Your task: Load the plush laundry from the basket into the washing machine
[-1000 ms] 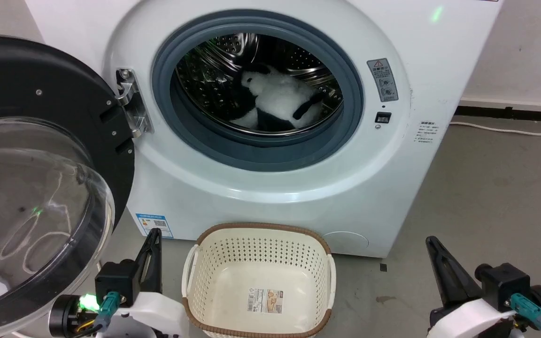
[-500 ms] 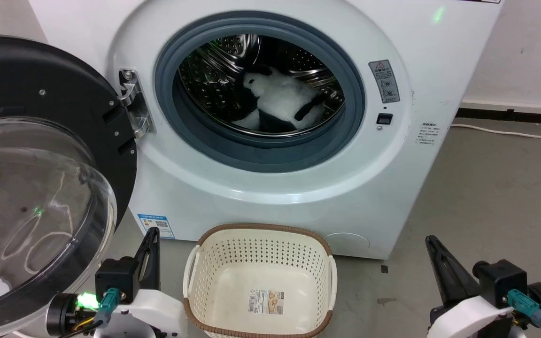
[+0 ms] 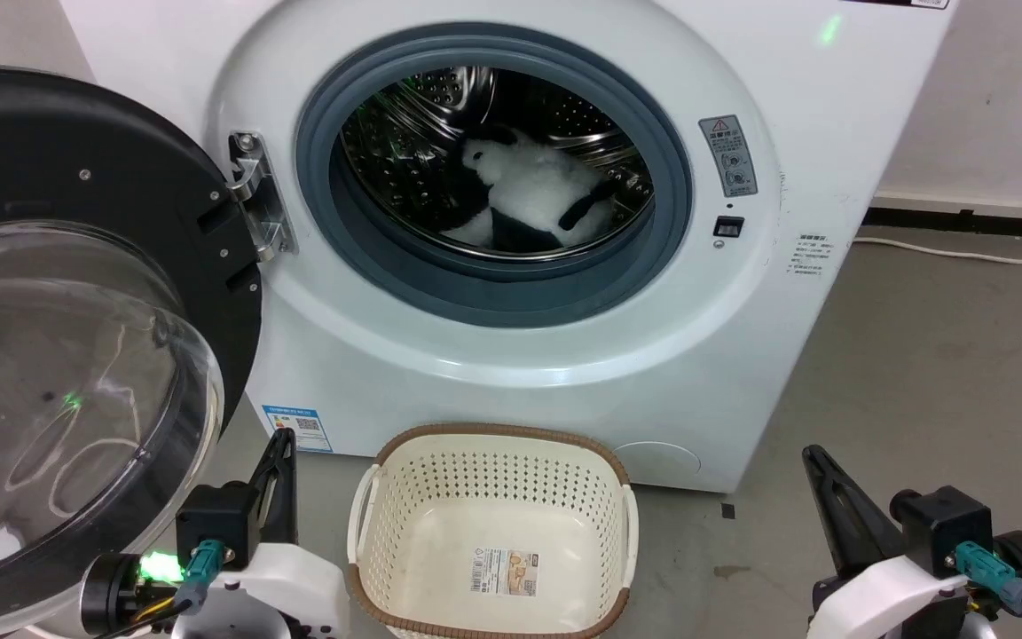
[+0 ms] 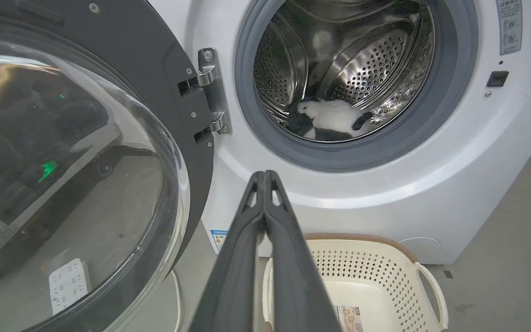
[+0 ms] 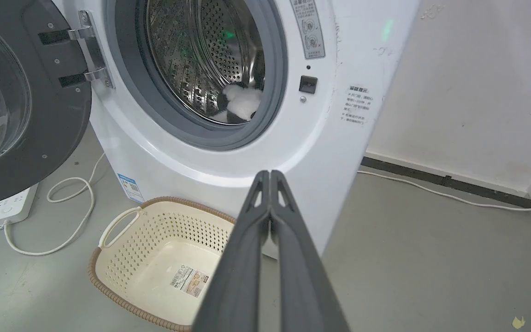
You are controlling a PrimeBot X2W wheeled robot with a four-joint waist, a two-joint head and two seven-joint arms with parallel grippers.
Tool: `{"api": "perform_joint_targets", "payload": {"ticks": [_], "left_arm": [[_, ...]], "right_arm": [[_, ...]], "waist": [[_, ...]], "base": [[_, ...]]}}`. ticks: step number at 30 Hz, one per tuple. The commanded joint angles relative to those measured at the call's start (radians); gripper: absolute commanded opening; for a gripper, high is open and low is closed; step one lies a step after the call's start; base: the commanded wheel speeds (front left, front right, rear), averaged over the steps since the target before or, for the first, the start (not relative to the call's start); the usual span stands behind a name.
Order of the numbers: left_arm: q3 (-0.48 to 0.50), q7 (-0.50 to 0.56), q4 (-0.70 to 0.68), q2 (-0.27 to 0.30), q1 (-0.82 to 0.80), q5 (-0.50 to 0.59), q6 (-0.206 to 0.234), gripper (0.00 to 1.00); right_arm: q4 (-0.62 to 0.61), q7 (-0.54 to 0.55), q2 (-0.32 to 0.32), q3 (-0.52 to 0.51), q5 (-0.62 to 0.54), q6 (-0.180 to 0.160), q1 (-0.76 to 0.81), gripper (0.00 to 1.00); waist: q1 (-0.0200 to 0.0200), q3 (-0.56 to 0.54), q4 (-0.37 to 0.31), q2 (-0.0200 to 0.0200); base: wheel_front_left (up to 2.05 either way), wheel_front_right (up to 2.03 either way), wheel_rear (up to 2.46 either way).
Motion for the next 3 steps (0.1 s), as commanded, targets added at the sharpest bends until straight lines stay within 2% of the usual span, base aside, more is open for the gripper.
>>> {"api": "perform_joint_targets", "payload": {"ticks": [1,3], "left_arm": [[0.002,0.0,-0.005,0.0,0.019,0.009,0.003,0.0],[0.002,0.0,-0.005,0.0,0.019,0.009,0.003,0.0]], "right_arm": [[-0.005,0.0,0.0,-0.003,-0.008,-0.001,-0.012,0.0],[-0.005,0.0,0.0,-0.003,-0.008,-0.001,-0.012,0.0]], "waist": [[0.0,0.0,0.0,0.0],[0.0,0.0,0.0,0.0]], "base": [[0.0,0.0,0.0],[0.0,0.0,0.0]]}}
